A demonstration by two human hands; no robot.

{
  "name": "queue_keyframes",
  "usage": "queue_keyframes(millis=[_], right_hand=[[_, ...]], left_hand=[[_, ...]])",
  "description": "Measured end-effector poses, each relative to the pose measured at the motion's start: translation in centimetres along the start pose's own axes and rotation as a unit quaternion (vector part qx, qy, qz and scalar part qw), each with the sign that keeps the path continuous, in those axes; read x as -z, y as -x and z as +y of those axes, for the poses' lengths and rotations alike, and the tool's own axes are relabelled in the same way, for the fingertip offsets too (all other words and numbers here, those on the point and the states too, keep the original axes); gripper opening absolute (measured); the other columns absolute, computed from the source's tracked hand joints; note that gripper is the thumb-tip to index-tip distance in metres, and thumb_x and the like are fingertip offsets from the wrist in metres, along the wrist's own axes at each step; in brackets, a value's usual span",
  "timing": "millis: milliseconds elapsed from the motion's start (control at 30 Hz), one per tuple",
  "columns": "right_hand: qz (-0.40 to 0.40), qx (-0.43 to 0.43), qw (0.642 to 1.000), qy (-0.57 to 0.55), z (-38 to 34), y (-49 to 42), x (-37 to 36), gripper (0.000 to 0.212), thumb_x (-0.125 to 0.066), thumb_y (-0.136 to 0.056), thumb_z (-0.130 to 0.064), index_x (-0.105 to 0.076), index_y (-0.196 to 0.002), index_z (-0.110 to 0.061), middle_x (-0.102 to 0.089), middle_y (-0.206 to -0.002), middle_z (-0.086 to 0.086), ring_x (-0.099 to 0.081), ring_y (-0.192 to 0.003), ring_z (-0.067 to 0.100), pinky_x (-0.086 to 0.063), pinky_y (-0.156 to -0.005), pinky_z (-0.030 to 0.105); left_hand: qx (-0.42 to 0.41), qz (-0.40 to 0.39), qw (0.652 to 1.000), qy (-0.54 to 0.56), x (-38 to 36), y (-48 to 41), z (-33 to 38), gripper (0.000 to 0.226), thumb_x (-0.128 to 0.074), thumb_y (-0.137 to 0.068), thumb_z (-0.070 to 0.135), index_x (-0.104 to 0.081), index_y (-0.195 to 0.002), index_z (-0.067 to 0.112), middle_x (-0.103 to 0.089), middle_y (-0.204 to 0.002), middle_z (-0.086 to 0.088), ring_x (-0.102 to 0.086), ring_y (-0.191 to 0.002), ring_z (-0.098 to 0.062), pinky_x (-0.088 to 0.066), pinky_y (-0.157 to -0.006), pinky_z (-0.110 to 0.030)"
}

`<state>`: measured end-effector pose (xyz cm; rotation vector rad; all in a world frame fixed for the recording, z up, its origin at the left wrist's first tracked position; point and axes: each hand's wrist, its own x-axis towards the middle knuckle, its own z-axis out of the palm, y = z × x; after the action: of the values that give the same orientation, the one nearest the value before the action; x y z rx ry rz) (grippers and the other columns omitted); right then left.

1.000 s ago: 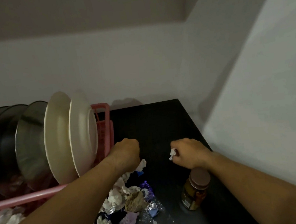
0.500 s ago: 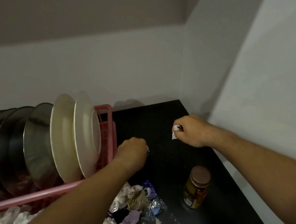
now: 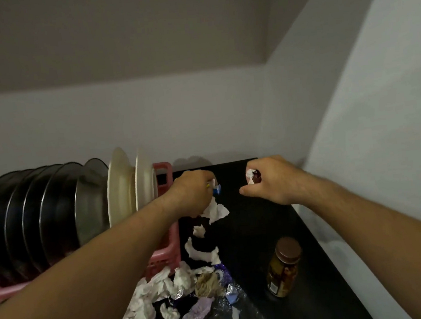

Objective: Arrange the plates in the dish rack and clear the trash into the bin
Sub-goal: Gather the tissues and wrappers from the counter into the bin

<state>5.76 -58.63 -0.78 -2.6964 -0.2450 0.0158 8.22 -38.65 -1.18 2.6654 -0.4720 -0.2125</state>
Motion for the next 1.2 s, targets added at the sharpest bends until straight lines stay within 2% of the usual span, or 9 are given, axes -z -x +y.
queue_keyframes(millis=[167,400,500,567,700,867,1000,1133,1200], right_hand=[[-0.006,-0.01,1.0,-0.01,-2.0,1.3,0.5,0.018,-0.077,-0.083,-0.028,-0.059,-0.086,-0.03,-0.064,-0.085,-0.004,-0.063,-0.074,0.012,-0.057,-0.065,0.032],[-0.006,-0.012,1.0,0.004,-3.0,2.4,-0.2,0.021,-0.075,-0.084,-0.025,-0.055,-0.082,-0.031,-0.063,-0.083,-0.003,-0.063,-0.071,0.012,-0.049,-0.057,0.026],[-0.004,-0.017,1.0,0.001,-3.2,2.6,-0.3,0.019,-0.075,-0.083,-0.025,-0.057,-0.084,-0.029,-0.063,-0.083,-0.003,-0.064,-0.072,0.012,-0.05,-0.058,0.027],[-0.004,-0.016,1.0,0.002,-3.3,2.7,-0.3,0.018,-0.075,-0.083,-0.025,-0.057,-0.085,-0.028,-0.063,-0.083,-0.003,-0.064,-0.072,0.013,-0.052,-0.059,0.028],[-0.006,-0.018,1.0,-0.006,-3.0,2.8,-0.4,0.019,-0.074,-0.084,-0.024,-0.056,-0.082,-0.029,-0.063,-0.083,-0.003,-0.063,-0.071,0.012,-0.049,-0.058,0.027],[0.001,-0.022,1.0,0.005,-2.3,2.4,-0.3,0.019,-0.075,-0.084,-0.026,-0.056,-0.087,-0.03,-0.062,-0.085,-0.004,-0.062,-0.075,0.013,-0.055,-0.065,0.031],[0.007,-0.028,1.0,-0.004,-1.6,2.0,0.1,0.021,-0.075,-0.084,-0.024,-0.056,-0.082,-0.031,-0.063,-0.084,-0.002,-0.063,-0.073,0.014,-0.059,-0.068,0.035],[0.014,-0.032,0.999,-0.012,-0.8,1.7,0.2,0.021,-0.076,-0.083,-0.022,-0.056,-0.08,-0.029,-0.062,-0.081,-0.003,-0.062,-0.071,0.013,-0.052,-0.059,0.028],[0.012,-0.036,0.999,-0.02,-0.4,1.6,0.1,0.02,-0.076,-0.083,-0.022,-0.057,-0.081,-0.029,-0.063,-0.082,-0.003,-0.063,-0.071,0.013,-0.049,-0.057,0.026]], left_hand=[[-0.023,-0.017,1.0,0.004,1.0,1.4,0.0,0.043,-0.046,-0.1,0.015,-0.043,-0.142,0.022,-0.052,-0.137,-0.005,-0.059,-0.106,-0.019,-0.051,-0.083,-0.028],[-0.029,-0.03,0.999,-0.029,1.0,2.3,-0.9,0.047,-0.052,-0.096,0.017,-0.04,-0.142,0.02,-0.052,-0.135,-0.006,-0.056,-0.108,-0.018,-0.046,-0.083,-0.025],[-0.038,-0.045,0.997,-0.04,1.0,2.5,-1.0,0.047,-0.049,-0.097,0.015,-0.039,-0.142,0.024,-0.054,-0.134,-0.006,-0.054,-0.09,-0.011,-0.042,-0.066,-0.017],[-0.045,-0.052,0.996,-0.054,1.1,2.5,-0.8,0.043,-0.047,-0.098,0.015,-0.044,-0.14,0.025,-0.055,-0.131,-0.004,-0.053,-0.079,-0.007,-0.039,-0.059,-0.015],[-0.046,-0.034,0.996,-0.065,1.5,2.2,-0.4,0.024,-0.045,-0.099,0.017,-0.064,-0.113,0.017,-0.063,-0.117,-0.002,-0.06,-0.093,-0.013,-0.046,-0.074,-0.023],[-0.036,0.008,0.999,-0.027,1.3,1.5,0.0,0.017,-0.059,-0.094,0.033,-0.061,-0.095,0.016,-0.063,-0.091,-0.003,-0.059,-0.075,-0.013,-0.042,-0.059,-0.023],[-0.015,-0.005,0.998,-0.054,0.6,0.9,0.0,0.045,-0.081,-0.074,0.033,-0.056,-0.107,0.015,-0.062,-0.099,-0.001,-0.061,-0.089,-0.018,-0.052,-0.074,-0.03],[0.003,0.036,0.996,-0.081,-0.3,-0.6,-0.5,0.024,-0.068,-0.088,0.021,-0.059,-0.105,0.008,-0.062,-0.099,-0.008,-0.062,-0.089,-0.022,-0.054,-0.077,-0.033],[-0.002,0.042,0.997,-0.065,-0.8,-1.3,-1.1,0.007,-0.063,-0.09,0.018,-0.056,-0.088,0.014,-0.062,-0.092,-0.006,-0.06,-0.079,-0.018,-0.049,-0.063,-0.027]])
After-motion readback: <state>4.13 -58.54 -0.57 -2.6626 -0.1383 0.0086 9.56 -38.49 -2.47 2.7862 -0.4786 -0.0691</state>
